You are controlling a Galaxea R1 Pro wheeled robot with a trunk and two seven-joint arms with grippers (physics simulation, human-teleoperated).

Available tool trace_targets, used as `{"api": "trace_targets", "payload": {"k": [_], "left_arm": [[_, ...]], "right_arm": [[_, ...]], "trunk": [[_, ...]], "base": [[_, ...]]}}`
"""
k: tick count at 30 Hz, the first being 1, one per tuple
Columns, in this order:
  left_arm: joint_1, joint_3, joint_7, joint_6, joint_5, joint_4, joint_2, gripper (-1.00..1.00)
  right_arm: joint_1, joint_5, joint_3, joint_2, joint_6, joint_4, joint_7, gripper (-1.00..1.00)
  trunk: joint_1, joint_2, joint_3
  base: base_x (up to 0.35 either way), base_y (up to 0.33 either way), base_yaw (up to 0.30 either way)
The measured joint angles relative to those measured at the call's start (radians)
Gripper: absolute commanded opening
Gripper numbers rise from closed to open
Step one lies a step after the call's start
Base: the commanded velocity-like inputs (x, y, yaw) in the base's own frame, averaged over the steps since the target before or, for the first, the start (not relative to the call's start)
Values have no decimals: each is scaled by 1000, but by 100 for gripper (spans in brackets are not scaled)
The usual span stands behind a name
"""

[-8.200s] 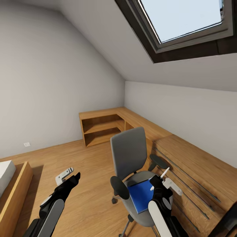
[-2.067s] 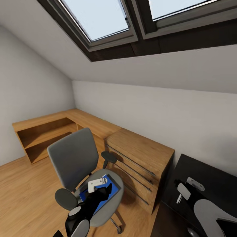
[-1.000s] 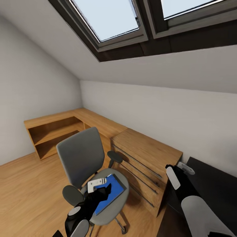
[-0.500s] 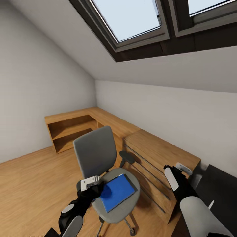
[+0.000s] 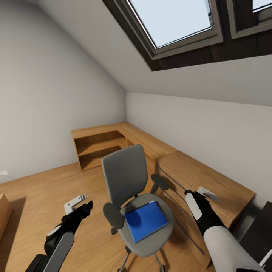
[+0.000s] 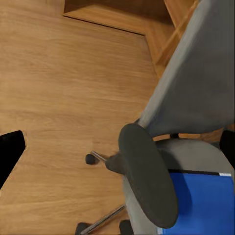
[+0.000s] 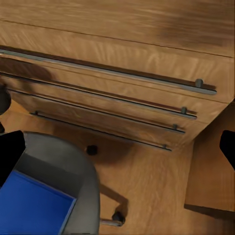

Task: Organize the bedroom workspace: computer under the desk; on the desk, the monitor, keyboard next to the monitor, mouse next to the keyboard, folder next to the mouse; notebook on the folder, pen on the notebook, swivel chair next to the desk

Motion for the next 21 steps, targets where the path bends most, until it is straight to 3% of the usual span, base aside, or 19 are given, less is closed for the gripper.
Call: {"api": "trace_targets", "payload": {"k": [1, 6, 9, 21], "left_arm": [[0, 25, 0, 0, 0, 1, 0, 100], [0, 40, 0, 0, 0, 8, 0, 100], [0, 41, 0, 0, 0, 9, -1, 100], [-1, 41, -1, 0, 0, 9, -2, 100]], "right_arm": [[0, 0, 0, 0, 0, 1, 1, 100], [0, 0, 21, 2, 0, 1, 3, 100], [0, -1, 90, 6, -1, 1, 4, 100], [0, -1, 102, 7, 0, 1, 6, 100]], "trunk": [[0, 0, 0], [0, 0, -2], [0, 0, -5], [0, 0, -17]], "base": [[0, 0, 273], [0, 0, 249], [0, 0, 223], [0, 0, 219]]}}
